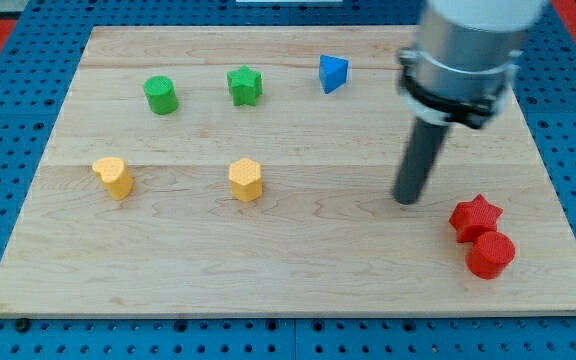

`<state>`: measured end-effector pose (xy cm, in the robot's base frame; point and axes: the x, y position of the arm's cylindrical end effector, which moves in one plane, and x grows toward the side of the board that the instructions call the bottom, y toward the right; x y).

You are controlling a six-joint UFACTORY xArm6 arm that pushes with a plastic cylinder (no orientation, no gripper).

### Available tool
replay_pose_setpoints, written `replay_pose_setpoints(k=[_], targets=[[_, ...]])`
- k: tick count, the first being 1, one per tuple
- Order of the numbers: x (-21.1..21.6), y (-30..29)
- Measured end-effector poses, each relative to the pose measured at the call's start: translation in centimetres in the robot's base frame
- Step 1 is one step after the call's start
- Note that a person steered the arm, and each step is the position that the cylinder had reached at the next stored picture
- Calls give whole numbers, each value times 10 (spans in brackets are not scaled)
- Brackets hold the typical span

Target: Push the yellow hexagon to the left of the red circle

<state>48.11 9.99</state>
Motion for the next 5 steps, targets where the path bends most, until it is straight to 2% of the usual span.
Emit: replay_pose_setpoints(k=[2, 3, 4, 5], targets=[[-74, -165], [-73, -219], [-43, -230], [-20, -202]])
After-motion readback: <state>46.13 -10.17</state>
